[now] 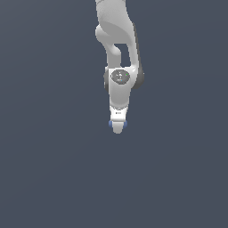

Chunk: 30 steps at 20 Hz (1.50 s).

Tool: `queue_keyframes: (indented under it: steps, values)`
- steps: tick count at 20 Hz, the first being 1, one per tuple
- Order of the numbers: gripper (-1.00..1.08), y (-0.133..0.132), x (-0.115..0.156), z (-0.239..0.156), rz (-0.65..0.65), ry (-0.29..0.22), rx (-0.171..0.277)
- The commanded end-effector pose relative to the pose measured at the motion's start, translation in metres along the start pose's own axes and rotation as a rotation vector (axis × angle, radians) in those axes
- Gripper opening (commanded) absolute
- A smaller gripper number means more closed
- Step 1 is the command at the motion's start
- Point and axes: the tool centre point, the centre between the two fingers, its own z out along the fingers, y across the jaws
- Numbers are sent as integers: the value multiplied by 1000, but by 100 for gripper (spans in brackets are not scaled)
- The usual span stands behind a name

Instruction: Pick up the object and move it to a goal position.

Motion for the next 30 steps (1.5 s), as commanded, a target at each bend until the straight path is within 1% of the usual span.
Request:
queue_keyframes:
  steps: [1,6,11,30]
  values:
    - [-100,1,-2,-7,0,0,-1]
    - [-100,4,-10,-32,0,0,-1]
    - [-100,8,-23,-70,-1,1,0]
    - [-100,34,-86,-262,-1,3,0]
